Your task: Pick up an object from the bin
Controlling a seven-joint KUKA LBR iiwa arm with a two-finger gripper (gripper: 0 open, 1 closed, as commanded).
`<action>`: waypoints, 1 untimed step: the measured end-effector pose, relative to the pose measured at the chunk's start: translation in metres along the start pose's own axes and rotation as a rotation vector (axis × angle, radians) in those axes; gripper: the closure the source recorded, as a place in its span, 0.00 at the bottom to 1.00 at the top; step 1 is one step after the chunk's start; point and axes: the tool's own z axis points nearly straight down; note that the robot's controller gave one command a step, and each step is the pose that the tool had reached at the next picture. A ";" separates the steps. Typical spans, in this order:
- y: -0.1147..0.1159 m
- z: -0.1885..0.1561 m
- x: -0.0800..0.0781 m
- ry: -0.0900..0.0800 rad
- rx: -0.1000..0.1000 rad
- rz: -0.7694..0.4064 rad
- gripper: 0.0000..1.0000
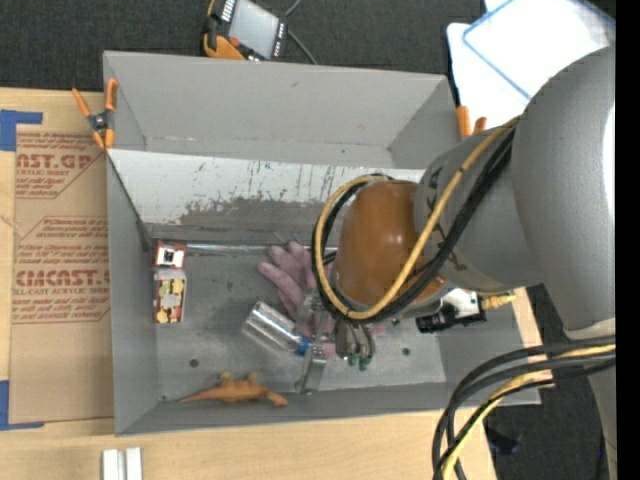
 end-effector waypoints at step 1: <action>0.024 0.028 -0.002 -0.023 -0.007 -0.078 0.00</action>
Offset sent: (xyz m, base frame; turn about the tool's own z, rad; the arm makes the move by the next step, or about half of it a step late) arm -0.0029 0.0461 -0.0280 -0.0766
